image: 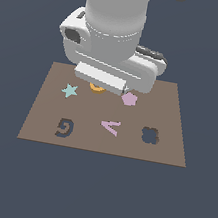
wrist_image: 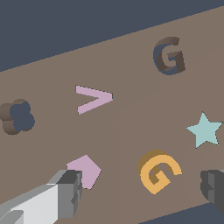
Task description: Insert a designated object into the corresponding slot on a board.
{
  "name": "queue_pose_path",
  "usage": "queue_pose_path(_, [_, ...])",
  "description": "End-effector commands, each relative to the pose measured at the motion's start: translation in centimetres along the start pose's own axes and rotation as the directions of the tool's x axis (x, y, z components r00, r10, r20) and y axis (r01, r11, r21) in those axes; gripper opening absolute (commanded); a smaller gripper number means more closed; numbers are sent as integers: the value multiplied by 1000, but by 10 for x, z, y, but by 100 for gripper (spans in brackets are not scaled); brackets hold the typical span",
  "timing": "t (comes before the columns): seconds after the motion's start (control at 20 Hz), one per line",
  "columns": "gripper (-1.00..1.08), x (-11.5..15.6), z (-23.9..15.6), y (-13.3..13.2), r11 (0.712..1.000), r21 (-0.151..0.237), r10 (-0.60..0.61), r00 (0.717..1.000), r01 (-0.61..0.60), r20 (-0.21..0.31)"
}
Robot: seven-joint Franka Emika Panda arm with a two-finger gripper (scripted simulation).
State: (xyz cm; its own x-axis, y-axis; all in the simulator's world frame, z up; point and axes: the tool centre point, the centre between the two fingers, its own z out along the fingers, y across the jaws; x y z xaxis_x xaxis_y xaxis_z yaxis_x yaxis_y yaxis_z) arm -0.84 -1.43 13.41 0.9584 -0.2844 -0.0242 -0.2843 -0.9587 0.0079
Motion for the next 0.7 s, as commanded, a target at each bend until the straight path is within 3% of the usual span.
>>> queue_pose_path(0.0, [100, -2, 8, 6, 996, 1, 85, 996, -85, -2])
queue_pose_path(0.25, [100, -8, 27, 20, 958, 6, 287, 958, -287, -6])
queue_pose_path(0.65, [100, -22, 56, 38, 825, 14, 565, 825, -565, -9])
